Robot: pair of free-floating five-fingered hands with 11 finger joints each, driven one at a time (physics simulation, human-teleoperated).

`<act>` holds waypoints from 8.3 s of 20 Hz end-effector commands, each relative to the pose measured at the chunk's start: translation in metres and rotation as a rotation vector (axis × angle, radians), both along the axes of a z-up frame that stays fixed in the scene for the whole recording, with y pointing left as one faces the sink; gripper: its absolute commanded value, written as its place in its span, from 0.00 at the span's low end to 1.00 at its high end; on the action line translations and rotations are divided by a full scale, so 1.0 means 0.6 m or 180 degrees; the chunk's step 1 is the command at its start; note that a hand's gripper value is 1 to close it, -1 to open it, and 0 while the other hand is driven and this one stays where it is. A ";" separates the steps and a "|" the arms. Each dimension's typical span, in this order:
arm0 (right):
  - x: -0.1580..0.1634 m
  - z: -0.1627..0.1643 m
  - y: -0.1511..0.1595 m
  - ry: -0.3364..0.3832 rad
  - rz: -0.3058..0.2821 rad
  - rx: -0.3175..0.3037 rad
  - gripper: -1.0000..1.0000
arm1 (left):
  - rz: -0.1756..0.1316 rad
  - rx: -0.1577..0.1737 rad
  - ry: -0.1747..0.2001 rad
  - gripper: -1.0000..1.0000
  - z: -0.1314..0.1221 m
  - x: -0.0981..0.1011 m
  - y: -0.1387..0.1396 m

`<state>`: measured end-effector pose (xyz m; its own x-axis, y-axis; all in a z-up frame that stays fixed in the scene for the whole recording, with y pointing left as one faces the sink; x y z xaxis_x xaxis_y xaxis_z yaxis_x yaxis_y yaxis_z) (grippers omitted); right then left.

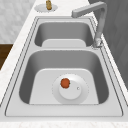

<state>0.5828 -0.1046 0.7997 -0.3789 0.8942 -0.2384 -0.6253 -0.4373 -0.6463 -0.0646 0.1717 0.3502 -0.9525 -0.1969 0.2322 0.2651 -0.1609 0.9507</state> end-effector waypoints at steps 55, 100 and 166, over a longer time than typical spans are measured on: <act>-0.094 -0.038 0.007 -0.0149 0.0098 0.0043 0.00 | 0.0000 0.0000 0.0000 0.50 0.000 0.000 0.000; -0.183 0.058 -0.044 -0.0734 0.0238 -0.0036 1.00 | 0.0000 0.0000 0.0000 0.50 0.000 0.000 0.000; -0.737 -0.313 -0.235 -0.0321 -0.0351 0.0116 1.00 | 0.0000 0.0000 0.0000 0.50 0.000 0.000 0.000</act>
